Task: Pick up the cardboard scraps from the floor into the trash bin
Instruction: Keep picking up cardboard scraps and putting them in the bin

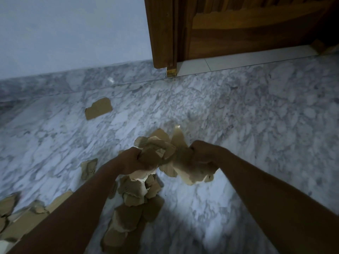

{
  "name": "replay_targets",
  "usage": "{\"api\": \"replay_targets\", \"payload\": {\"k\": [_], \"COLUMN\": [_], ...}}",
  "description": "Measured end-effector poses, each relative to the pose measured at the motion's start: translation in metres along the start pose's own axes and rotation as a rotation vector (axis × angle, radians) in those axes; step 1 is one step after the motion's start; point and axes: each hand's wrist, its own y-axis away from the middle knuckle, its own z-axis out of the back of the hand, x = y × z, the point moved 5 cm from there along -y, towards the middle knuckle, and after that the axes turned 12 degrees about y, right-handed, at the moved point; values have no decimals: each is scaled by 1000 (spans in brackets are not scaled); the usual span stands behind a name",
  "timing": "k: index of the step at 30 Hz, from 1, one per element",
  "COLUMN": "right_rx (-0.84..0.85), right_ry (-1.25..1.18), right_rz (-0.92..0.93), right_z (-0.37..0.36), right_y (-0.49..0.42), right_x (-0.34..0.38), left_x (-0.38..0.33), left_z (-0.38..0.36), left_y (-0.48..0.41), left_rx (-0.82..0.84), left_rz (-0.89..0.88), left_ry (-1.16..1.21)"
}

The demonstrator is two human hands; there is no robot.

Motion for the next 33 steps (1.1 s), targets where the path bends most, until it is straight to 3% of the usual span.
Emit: {"api": "replay_targets", "payload": {"k": [4, 7, 11, 14, 17, 26, 33], "right_rx": [-49, 57, 105, -6, -85, -67, -54], "right_ry": [-55, 34, 39, 100, 156, 152, 126], "right_rz": [-67, -92, -127, -65, -54, -117, -117], "right_z": [41, 39, -23, -59, -61, -60, -63], "right_y": [20, 44, 51, 43, 40, 31, 31], "right_x": [-43, -70, -75, -65, -55, -54, -54], "left_x": [-22, -40, -39, -34, -34, -37, -27], "left_z": [-12, -44, -82, -86, -85, -86, -84], "left_y": [-9, -16, -29, -35, -30, -22, -23], "left_rx": [122, 218, 124, 57, 17, -68, -105], "left_rz": [19, 28, -50, -101, -89, -190, -68], "left_ry": [-177, -329, -442, -468, -368, -333, -425]}}
